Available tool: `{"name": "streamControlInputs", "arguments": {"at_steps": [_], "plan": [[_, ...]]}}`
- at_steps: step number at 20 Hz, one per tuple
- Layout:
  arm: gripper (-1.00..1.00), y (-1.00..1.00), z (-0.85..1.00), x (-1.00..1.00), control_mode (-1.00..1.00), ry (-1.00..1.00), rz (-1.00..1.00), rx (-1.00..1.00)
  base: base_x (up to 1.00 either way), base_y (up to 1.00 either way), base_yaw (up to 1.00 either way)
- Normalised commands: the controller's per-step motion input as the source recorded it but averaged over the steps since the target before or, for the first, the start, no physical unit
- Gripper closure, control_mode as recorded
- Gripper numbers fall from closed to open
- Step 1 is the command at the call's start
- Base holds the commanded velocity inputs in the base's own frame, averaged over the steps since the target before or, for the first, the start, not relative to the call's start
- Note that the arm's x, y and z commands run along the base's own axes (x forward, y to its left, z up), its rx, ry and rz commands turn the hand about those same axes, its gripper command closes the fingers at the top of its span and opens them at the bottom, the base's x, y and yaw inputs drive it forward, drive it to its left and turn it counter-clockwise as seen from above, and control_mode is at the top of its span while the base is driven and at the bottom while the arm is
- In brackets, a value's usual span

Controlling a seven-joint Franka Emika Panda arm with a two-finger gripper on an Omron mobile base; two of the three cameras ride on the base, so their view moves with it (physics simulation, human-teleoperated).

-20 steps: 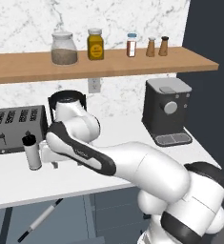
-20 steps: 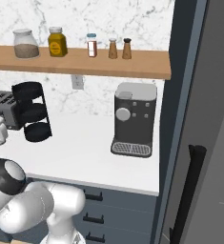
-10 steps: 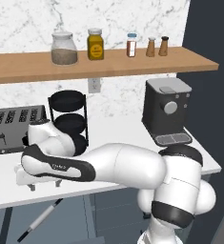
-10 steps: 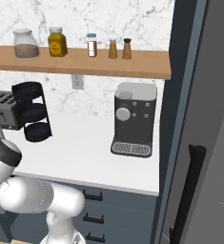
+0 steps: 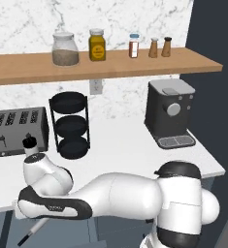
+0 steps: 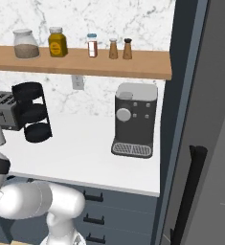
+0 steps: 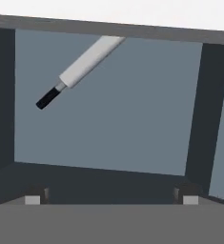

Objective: Pick the rolling pin from the drawer and place it on the counter.

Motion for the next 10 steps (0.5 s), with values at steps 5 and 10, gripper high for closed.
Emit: {"name": "streamControlInputs", "arguments": {"at_steps": [5,10], "plan": [[-1.00,0.02,-0.71,-0.29,-1.00,-0.03,0.00,0.00,0.00,0.00,0.00],[-1.00,0.01,-0.65,-0.21,-1.00,-0.01,0.00,0.00,0.00,0.00,0.00]]}}
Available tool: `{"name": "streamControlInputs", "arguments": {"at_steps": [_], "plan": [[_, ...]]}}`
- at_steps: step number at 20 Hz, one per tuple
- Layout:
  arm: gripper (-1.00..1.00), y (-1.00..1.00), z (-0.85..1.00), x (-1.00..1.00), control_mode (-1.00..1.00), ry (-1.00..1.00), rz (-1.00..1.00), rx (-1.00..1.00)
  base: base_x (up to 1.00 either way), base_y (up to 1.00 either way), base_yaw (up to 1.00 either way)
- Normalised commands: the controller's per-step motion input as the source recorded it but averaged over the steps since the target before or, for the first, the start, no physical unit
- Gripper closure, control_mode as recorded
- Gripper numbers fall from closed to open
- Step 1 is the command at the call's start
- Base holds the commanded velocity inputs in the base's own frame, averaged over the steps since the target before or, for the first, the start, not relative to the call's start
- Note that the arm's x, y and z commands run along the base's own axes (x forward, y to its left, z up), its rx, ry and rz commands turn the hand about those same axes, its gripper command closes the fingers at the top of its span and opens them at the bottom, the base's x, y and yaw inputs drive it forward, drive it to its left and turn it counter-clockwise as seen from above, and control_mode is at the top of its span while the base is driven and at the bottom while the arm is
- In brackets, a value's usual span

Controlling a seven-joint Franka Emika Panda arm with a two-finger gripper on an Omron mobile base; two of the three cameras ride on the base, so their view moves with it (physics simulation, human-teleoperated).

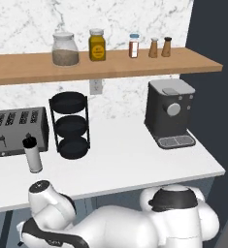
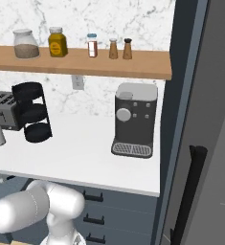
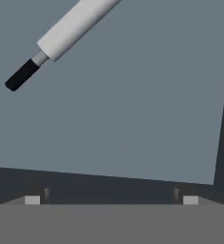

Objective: Pick the rolling pin from the drawer and place it on the counter.

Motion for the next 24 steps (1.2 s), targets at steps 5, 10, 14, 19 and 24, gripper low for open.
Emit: {"name": "streamControlInputs", "arguments": {"at_steps": [5,10,14,19,24], "plan": [[-1.00,0.01,-0.37,-0.05,-1.00,0.00,0.00,0.00,0.00,0.00,0.00],[-1.00,0.04,-0.17,-0.03,-1.00,0.04,0.00,0.00,0.00,0.00,0.00],[-1.00,0.10,-0.25,-0.11,-1.00,0.13,0.00,0.00,0.00,0.00,0.00],[-1.00,0.14,-0.27,-0.14,-1.00,0.12,0.00,0.00,0.00,0.00,0.00],[-1.00,0.07,-0.15,-0.33,-1.00,0.02,0.00,0.00,0.00,0.00,0.00]]}}
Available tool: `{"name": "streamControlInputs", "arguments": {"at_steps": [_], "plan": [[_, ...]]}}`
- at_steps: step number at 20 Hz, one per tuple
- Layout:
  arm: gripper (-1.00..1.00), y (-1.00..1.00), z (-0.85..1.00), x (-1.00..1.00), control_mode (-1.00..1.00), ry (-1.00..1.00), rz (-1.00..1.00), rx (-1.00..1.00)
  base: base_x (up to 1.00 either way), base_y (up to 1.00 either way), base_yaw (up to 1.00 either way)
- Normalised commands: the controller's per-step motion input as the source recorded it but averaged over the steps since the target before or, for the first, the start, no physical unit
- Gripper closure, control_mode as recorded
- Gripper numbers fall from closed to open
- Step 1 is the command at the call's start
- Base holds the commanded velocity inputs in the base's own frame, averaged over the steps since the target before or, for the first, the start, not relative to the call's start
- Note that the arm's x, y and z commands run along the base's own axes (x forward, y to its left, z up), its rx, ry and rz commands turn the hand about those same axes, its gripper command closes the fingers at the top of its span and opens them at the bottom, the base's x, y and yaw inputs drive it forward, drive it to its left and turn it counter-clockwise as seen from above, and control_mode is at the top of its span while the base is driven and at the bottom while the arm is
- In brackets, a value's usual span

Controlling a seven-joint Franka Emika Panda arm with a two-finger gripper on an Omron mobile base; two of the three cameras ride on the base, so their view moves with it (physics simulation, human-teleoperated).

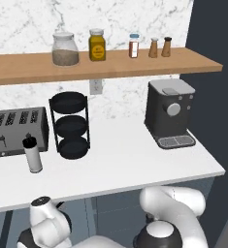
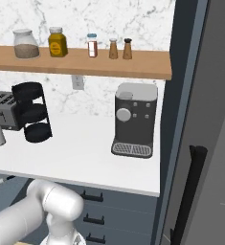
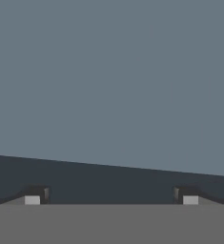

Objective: Pick the rolling pin from the drawer and place it on the counter.

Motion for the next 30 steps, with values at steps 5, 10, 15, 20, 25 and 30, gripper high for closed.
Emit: {"name": "streamControlInputs", "arguments": {"at_steps": [5,10,15,20,25,30], "plan": [[-1.00,0.29,-0.15,-1.00,-1.00,0.02,0.00,-0.01,0.00,0.00,0.00],[-1.00,0.34,-0.05,-0.97,-1.00,0.12,0.00,0.00,0.00,0.00,0.00],[-1.00,0.29,-0.06,-0.94,-1.00,0.17,0.00,0.00,0.00,0.00,0.00],[-1.00,0.09,-0.03,-0.35,-1.00,0.06,0.00,0.00,0.00,0.00,0.00],[-1.00,-0.01,0.14,0.29,-1.00,-0.01,-0.04,0.00,0.00,0.00,0.00],[-1.00,-0.23,0.54,0.83,-1.00,0.07,-0.20,0.00,0.00,0.00,0.00]]}}
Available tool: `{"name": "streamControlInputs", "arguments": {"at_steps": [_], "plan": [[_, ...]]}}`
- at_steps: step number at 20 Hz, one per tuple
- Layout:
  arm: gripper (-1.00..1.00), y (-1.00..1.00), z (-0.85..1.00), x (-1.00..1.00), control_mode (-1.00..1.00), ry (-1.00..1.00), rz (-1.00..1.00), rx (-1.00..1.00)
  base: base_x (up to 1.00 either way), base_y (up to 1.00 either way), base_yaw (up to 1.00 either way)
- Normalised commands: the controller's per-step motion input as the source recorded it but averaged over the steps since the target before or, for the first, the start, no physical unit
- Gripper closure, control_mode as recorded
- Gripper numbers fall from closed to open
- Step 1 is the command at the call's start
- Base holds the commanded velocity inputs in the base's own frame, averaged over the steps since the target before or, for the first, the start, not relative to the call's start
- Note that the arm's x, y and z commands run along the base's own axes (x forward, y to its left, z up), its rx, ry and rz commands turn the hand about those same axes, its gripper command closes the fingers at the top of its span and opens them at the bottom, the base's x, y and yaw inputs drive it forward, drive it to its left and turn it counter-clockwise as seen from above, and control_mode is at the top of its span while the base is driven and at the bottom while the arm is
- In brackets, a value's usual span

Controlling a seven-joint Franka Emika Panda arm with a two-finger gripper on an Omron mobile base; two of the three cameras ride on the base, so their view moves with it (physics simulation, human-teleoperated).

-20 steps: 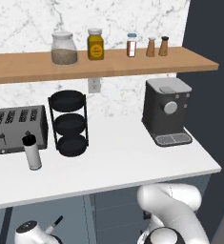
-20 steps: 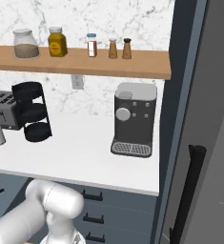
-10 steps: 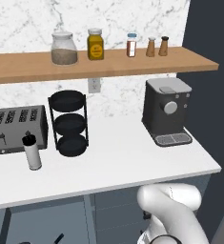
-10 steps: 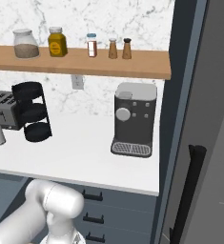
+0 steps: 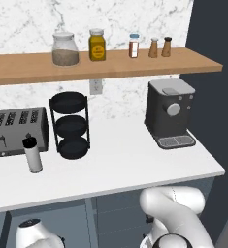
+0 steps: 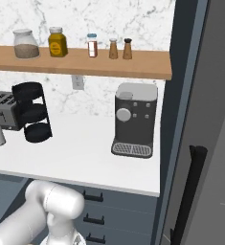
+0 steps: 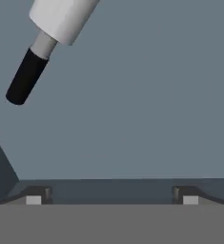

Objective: Pick the rolling pin from the drawer and place it on the counter.

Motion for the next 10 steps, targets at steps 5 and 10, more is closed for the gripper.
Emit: {"name": "streamControlInputs", "arguments": {"at_steps": [5,10], "plan": [[-1.00,-0.34,0.28,0.81,-1.00,0.00,-0.34,0.00,0.00,0.00,0.00],[-1.00,-0.17,0.02,0.65,-1.00,0.00,-0.20,-0.03,0.00,0.00,0.00]]}}
